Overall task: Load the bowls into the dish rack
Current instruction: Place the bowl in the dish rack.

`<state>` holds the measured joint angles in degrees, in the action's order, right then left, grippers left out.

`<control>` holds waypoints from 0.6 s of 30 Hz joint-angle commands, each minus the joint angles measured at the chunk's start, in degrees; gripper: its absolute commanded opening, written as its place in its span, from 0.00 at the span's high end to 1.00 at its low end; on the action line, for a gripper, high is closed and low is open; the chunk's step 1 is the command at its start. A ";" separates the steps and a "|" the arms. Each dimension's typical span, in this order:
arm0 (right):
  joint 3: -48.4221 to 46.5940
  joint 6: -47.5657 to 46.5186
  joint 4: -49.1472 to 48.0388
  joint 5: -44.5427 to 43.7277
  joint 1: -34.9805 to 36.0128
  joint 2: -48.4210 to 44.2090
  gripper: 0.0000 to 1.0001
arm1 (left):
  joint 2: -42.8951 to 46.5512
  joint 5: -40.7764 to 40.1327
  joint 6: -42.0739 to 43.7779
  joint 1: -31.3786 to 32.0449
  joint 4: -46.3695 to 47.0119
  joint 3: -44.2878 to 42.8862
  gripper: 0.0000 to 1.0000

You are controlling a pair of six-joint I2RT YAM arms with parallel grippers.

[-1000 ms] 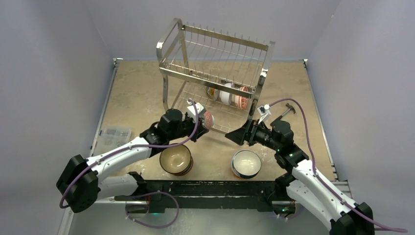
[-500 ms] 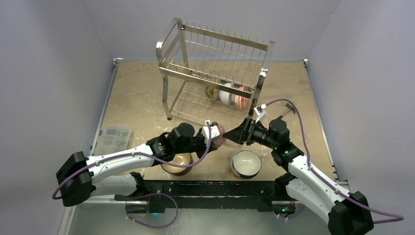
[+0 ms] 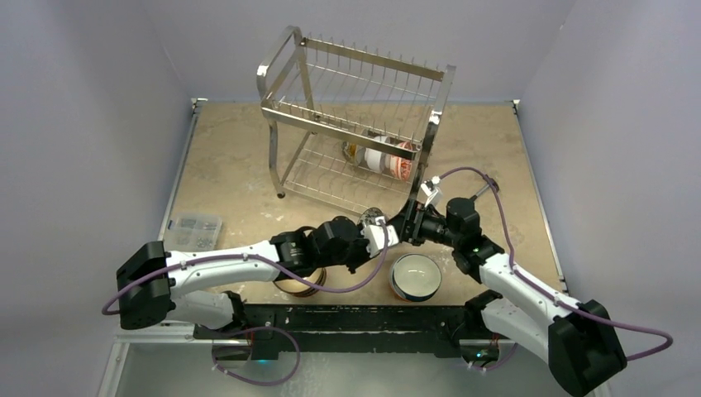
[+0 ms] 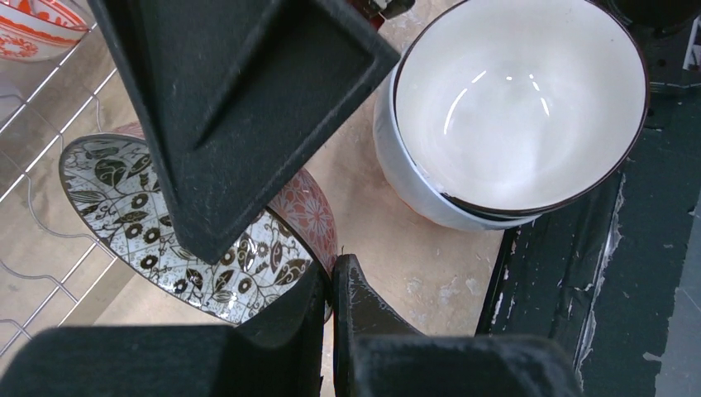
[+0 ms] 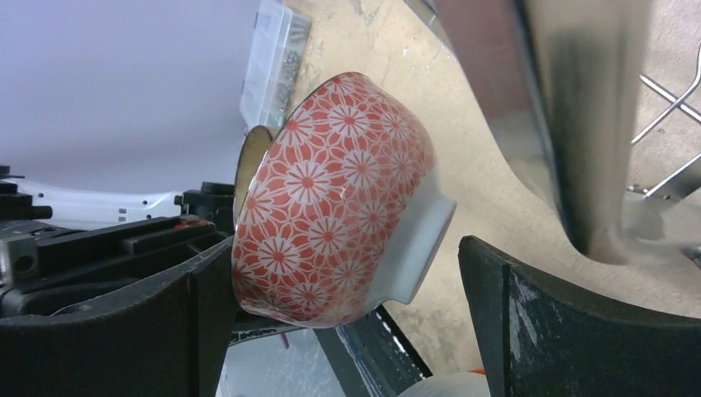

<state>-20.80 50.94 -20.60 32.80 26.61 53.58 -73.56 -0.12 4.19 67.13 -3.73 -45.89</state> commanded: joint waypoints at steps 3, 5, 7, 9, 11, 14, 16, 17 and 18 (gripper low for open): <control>-0.90 -0.51 -0.99 4.55 0.39 2.60 0.02 | 0.30 -6.64 3.37 2.98 2.57 -4.73 1.00; -1.08 -0.47 -1.47 5.04 0.38 2.92 0.07 | 0.01 -6.95 3.75 3.59 2.85 -4.99 1.00; -1.17 -0.77 -1.44 5.13 0.37 2.58 0.22 | -0.58 -7.70 3.90 3.85 2.49 -5.43 1.00; -1.55 -1.20 -0.50 4.57 0.37 1.93 0.38 | -1.23 -8.45 3.70 4.04 1.64 -5.84 1.00; -1.91 -1.45 0.64 3.79 0.37 1.12 0.54 | -1.68 -9.20 3.53 4.12 0.68 -6.25 1.00; -2.63 -2.32 2.75 2.30 0.37 0.08 0.75 | -1.72 -10.29 3.37 4.15 0.08 -6.19 1.00; -2.91 -2.83 3.53 1.71 0.37 -0.27 0.87 | -1.45 -11.03 3.25 4.20 0.19 -5.90 1.00; -2.97 -3.08 3.82 1.50 0.37 -0.38 0.92 | -1.27 -11.30 3.28 4.23 0.25 -5.76 1.00; -3.08 -3.19 4.12 1.42 0.37 -0.48 0.97 | -1.05 -11.67 3.24 4.30 0.41 -5.67 1.00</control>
<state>-21.41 51.22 -16.64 32.69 26.74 54.96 -75.96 -8.56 7.77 71.75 -6.35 -49.06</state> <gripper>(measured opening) 0.133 0.032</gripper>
